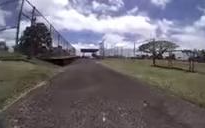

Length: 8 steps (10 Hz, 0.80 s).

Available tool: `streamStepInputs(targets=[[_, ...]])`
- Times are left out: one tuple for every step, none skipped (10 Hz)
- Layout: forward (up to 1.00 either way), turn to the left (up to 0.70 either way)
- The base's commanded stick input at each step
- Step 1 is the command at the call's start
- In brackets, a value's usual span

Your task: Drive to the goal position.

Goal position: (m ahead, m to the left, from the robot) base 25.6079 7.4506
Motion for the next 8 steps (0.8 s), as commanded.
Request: streamStepInputs(targets=[[0.7, 0.04], [0.7, 0.0], [0.68, 0.0], [0.56, 0.0], [0.61, 0.0], [0.63, 0.0], [0.64, 0.0], [0.65, 0.0]])
